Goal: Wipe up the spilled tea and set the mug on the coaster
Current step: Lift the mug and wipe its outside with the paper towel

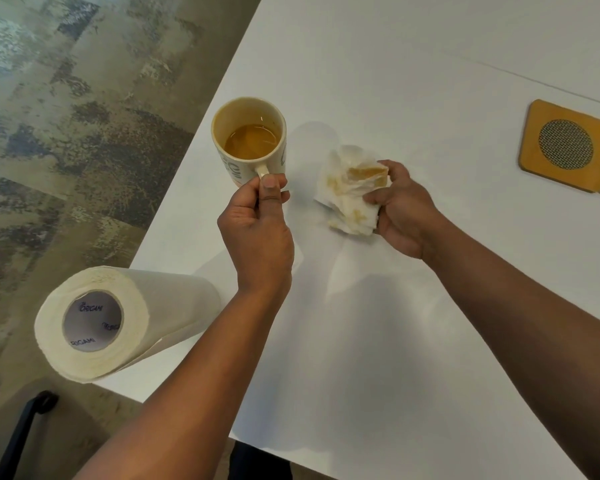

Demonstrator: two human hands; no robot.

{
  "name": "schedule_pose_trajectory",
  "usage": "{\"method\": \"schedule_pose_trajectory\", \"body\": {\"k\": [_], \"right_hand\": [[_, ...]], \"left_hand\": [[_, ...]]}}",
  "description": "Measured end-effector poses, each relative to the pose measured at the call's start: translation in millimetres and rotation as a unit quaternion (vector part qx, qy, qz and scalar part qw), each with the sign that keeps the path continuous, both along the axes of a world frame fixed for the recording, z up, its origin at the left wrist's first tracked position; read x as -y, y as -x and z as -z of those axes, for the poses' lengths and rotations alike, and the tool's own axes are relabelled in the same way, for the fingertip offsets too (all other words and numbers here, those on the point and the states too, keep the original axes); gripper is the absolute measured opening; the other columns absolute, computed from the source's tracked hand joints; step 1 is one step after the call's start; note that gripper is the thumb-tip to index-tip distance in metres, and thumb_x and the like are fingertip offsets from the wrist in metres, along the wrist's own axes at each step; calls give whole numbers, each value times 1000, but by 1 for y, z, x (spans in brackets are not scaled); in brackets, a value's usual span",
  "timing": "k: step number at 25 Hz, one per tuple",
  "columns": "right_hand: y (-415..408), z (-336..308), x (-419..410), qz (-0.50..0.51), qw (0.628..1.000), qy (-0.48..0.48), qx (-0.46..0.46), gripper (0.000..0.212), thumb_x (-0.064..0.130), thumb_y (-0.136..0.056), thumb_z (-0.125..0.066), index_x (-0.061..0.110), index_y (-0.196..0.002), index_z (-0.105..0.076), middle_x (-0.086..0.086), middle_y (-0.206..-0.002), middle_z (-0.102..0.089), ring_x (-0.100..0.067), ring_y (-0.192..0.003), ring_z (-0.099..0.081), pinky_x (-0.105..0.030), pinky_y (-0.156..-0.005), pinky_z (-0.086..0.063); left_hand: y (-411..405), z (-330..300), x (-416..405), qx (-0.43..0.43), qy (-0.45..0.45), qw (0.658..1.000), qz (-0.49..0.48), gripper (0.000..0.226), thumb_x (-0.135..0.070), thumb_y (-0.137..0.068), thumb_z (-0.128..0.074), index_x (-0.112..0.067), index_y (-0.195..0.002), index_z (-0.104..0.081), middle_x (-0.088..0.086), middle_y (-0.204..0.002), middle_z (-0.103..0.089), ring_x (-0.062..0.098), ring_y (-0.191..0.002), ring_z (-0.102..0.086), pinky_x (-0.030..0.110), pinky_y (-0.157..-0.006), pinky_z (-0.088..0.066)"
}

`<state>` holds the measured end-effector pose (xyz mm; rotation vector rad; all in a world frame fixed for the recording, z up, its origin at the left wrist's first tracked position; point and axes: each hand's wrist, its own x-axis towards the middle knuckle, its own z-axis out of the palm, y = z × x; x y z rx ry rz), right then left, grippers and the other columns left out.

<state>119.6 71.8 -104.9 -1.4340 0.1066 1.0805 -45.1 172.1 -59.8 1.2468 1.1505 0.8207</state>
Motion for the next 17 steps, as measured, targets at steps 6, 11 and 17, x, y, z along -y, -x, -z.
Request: {"method": "schedule_pose_trajectory", "body": {"k": [6,11,17], "right_hand": [[4,4,1,-19,926,170,337,41,-5,-73,-37,30,-87,-51,10,-89,-55,-11,-77,-49,-26,-64,-41],[3,16,22,-112,896,152,402,43,9,-69,-66,28,-103,-48,9,-120,-40,9,-102,-44,-6,-83,-39],[0,32,36,-113,765,283,568,29,24,-81,-74,13,-99,-54,-2,-107,-53,-23,-94,-54,-28,-72,-40]], "left_hand": [[-1,-3,2,0,-9,1000,2,18,-27,-102,-59,-21,-104,-75,-5,-99,-76,11,-89,-72,19,-83,-57],[-4,-6,5,0,-9,1000,4,17,-27,-102,-60,-37,-94,-72,-19,-90,-74,9,-89,-72,19,-81,-56],[-3,-3,4,-4,-8,1000,5,19,-27,-102,-60,-38,-93,-71,-23,-87,-73,8,-88,-71,17,-80,-55]]}}
